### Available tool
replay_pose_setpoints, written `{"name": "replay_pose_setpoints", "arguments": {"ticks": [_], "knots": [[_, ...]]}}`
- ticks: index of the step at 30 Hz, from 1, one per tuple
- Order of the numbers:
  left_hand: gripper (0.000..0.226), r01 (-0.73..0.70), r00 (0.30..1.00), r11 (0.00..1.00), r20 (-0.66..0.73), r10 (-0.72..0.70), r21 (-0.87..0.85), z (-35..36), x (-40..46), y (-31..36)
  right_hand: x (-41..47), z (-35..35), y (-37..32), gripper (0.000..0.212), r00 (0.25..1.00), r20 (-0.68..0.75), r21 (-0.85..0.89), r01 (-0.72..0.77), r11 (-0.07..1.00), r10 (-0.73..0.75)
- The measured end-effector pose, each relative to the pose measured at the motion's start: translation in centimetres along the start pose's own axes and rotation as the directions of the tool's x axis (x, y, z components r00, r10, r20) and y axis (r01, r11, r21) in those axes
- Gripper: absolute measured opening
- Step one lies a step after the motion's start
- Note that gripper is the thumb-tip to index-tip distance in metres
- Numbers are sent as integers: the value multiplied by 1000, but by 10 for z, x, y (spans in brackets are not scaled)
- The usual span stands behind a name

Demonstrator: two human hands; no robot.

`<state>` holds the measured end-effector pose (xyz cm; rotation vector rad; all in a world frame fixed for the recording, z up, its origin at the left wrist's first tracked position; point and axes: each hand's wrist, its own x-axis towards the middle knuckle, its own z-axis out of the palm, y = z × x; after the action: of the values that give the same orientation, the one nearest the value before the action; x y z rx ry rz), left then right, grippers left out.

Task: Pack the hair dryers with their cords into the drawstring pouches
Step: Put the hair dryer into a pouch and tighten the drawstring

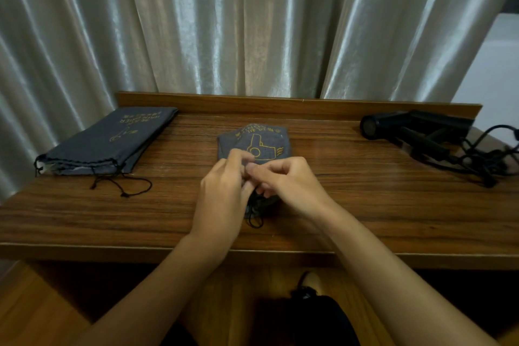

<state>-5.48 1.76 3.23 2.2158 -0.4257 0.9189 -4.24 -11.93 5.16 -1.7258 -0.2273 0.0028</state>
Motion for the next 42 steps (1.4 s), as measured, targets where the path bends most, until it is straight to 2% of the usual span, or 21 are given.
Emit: {"name": "replay_pose_setpoints", "arguments": {"ticks": [3, 5, 9, 12, 15, 18, 21, 23, 25, 27, 30, 32, 35, 38, 40, 42], "knots": [[51, 20, 999, 999, 29, -18, -40, 3, -1, 2, 0, 2, 6, 25, 998, -57, 50, 2, 999, 0], [51, 42, 998, 996, 54, -38, -79, 2, -1, -1, 0, 2, 11, 22, 997, -68, 100, -18, 995, 25], [43, 96, 992, 956, 103, -70, -277, -3, -4, -11, 4, 2, 17, 11, 990, -130, 128, -30, 991, 47], [42, 102, 994, 940, 77, -82, -324, -4, -10, -14, 4, 2, 18, 8, 992, -116, 118, -30, 993, 43], [38, 115, 993, 950, 19, -114, -291, -2, -12, -18, 3, 2, 17, 8, 993, -109, 121, -20, 992, 34], [24, 57, 998, 987, 0, -58, -151, 2, -15, -17, 4, 2, 16, 7, 994, -108, 110, -19, 994, 31], [22, 50, 998, 997, -29, -52, -50, 5, -16, -15, 3, 2, 15, 9, 995, -101, 85, -6, 996, 15], [25, 93, 995, 995, -38, -94, -46, 6, -15, -16, 3, 2, 15, 9, 996, -93, 80, 14, 997, -7], [31, 203, 979, 969, -3, -205, -140, 6, -14, -17, 3, 2, 15, 9, 996, -87, 83, 42, 996, -35], [36, 323, 946, 909, 96, -308, -265, 4, -11, -20, 2, 1, 15, 11, 995, -72, 77, 73, 994, -68], [24, 370, 925, 847, 232, -300, -381, 0, -4, -24, 1, -2, 14, 11, 994, -32, 51, 106, 993, -105], [21, 365, 930, 816, 225, -292, -449, -3, -2, -25, 1, -3, 14, 11, 994, -29, 47, 107, 993, -105], [17, 271, 962, 877, 137, -235, -398, -3, -5, -26, 3, -1, 13, 11, 996, -56, 47, 77, 996, -74], [17, -3, 999, 986, 37, 10, -167, -2, -10, -27, 4, 2, 13, 12, 996, -82, 86, 28, 996, -21], [10, -198, 979, 980, 42, 198, 8, -3, -13, -30, 5, 2, 12, 13, 996, -93, 102, -1, 995, 11], [11, -322, 946, 939, 94, 312, 125, -4, -13, -35, 5, 2, 11, 12, 995, -95, 112, -27, 993, 38]]}}
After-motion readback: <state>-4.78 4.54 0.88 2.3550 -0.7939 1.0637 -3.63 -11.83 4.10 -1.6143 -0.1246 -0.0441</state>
